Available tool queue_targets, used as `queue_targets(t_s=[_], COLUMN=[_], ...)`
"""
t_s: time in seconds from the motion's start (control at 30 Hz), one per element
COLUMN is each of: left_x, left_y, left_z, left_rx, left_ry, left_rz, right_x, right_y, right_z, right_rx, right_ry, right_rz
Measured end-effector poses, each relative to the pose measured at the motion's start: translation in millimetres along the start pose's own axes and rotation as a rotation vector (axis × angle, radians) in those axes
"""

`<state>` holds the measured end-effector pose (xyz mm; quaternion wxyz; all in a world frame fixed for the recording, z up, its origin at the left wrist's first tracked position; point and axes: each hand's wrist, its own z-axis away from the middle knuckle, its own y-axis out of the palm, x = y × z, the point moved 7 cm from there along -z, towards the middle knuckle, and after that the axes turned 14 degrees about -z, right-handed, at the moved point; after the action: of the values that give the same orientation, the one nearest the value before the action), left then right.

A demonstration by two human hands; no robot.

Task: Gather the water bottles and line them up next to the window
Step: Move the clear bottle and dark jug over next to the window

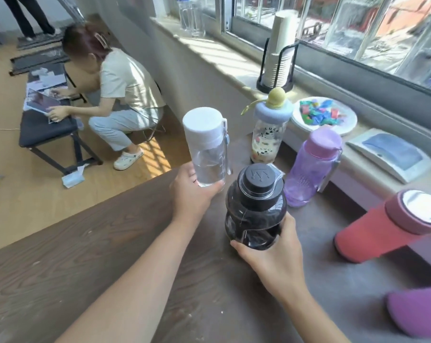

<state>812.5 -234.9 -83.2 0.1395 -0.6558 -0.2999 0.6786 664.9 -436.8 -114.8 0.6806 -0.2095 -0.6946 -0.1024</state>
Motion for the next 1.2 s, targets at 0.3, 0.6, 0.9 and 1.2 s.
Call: queue_targets(t_s=[0.3, 0.6, 0.9, 1.2], left_x=[-5, -4, -2, 23], left_y=[27, 37, 39, 1], left_z=[-24, -38, -33, 15], left_rx=[0.041, 0.060, 0.113, 0.167], left_ry=[-0.047, -0.069, -0.072, -0.095], left_rz=[-0.029, -0.070, -0.048, 0.166], right_x=[-6, -12, -9, -5], right_y=[9, 10, 13, 9], right_z=[-24, -27, -25, 8], right_rx=[0.000, -0.016, 0.047, -0.064], right_ry=[0.017, 0.068, 0.083, 0.119], right_rz=[-0.003, 0.005, -0.048, 0.007])
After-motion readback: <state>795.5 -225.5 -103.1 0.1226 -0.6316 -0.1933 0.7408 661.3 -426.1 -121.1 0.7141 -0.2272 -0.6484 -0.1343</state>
